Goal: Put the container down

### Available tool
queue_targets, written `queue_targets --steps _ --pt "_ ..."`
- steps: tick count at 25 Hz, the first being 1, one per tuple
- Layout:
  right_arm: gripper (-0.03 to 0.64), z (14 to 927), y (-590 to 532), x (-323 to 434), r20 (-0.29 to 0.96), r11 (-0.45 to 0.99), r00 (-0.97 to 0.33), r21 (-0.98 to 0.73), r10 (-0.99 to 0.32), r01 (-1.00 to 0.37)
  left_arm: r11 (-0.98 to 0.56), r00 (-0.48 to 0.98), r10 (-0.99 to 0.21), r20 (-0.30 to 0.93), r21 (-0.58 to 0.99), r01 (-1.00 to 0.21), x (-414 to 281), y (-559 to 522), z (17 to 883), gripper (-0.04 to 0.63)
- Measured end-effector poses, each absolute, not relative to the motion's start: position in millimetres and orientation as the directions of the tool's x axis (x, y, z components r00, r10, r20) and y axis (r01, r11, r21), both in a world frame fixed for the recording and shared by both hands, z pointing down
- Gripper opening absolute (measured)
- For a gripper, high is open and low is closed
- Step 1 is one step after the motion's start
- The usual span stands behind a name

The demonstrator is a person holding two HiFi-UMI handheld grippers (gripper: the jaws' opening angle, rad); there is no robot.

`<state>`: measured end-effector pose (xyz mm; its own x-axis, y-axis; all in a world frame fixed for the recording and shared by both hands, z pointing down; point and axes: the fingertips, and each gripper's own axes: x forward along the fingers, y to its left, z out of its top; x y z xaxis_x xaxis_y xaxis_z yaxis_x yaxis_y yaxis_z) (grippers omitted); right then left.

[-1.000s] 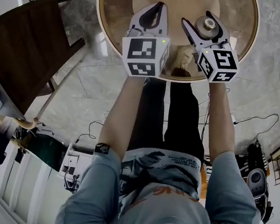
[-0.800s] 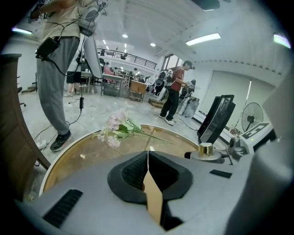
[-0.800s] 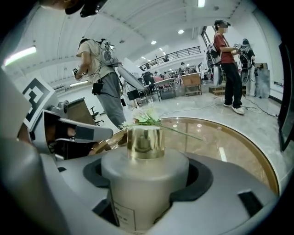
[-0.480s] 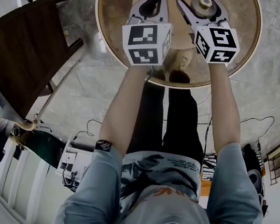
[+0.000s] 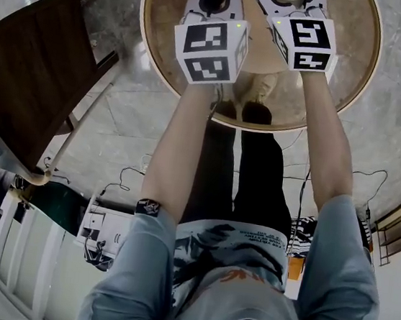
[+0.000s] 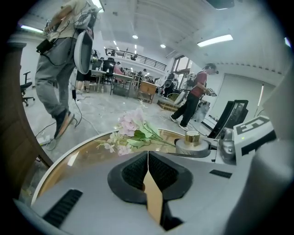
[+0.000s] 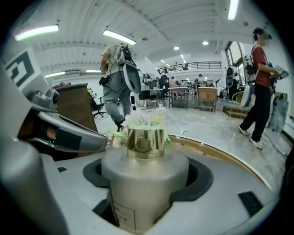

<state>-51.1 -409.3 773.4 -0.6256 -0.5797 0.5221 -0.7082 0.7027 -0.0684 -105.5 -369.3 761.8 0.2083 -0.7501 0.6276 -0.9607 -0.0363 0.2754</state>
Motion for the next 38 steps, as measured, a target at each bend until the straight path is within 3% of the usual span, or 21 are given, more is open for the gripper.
queue_targets --steps 14,24,38 --pt "0.356 776 -429 -67 0.482 0.732 -0.652 -0.032 -0.585 -0.680 0.009 0.174 -0.759 0.628 0.277 -0.961 -121 -380 770 0.032" --pt "0.357 795 -410 -62 0.617 0.747 -0.571 0.042 -0.542 -0.664 -0.005 0.192 -0.758 0.624 0.288 -0.957 -120 -372 769 0.032" --pt "0.361 794 -387 -42 0.657 0.731 -0.536 0.033 -0.529 -0.681 -0.013 0.182 -0.759 0.625 0.265 -0.964 -116 -339 754 0.032"
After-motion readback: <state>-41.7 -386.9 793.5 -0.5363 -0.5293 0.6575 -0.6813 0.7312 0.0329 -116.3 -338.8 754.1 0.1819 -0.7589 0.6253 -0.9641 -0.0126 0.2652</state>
